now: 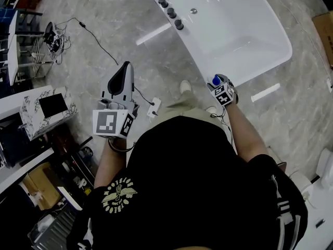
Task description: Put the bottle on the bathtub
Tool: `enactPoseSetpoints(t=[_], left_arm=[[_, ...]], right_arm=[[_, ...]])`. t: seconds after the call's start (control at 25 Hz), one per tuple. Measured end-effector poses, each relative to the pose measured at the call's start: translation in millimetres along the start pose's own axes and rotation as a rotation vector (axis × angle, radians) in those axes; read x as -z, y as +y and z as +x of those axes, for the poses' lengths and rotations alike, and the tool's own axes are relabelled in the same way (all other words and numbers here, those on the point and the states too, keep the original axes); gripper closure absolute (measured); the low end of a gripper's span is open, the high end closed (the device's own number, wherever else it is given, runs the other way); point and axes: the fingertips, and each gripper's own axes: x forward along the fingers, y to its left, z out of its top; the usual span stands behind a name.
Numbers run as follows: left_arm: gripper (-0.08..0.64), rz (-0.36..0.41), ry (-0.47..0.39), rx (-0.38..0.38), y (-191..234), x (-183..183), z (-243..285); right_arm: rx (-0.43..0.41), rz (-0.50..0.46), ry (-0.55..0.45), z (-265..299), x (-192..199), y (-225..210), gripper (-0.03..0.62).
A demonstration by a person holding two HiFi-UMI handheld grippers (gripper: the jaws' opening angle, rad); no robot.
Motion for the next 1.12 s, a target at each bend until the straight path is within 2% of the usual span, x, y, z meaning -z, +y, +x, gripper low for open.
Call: enactPoseSetpoints(t=[0.16, 0.32, 0.6, 0.84, 1.0, 1.04, 1.08, 1.12], left_arm=[[0.551, 0.006, 0.002, 0.006, -4, 2, -1], [0.552, -0.002, -0.005, 0.003, -3, 3, -6], [0.551, -0.019, -0.049, 0.023, -16, -7, -10], [0.552, -0.04, -0.106, 0.058, -35, -20, -6], [0.552, -0.059, -0.132, 0.082, -50, -23, -6], [0.552, -0.063, -0.137, 0.086, -55, -24, -7], [0.551, -0.068, -0.142, 0.089, -61, -24, -8], [0.552, -0.072, -0.147, 0.091, -66, -25, -9]], right_arm=[[-0.012, -0.012, 0.016, 4, 11, 2, 0.325], [-0.018, -0.013, -0.011, -3, 9, 4, 0.324], [-0.019, -0.025, -0.024, -29, 6, 4, 0.322], [-0.003, -0.032, -0.134, -83, -6, 1, 0.321], [0.02, 0.031, -0.226, -135, -18, 3, 0.326], [0.041, 0.053, -0.256, -151, -22, 1, 0.396], [0.073, 0.074, -0.288, -168, -26, -2, 0.564], [0.099, 0.097, -0.321, -184, -30, -6, 0.581]])
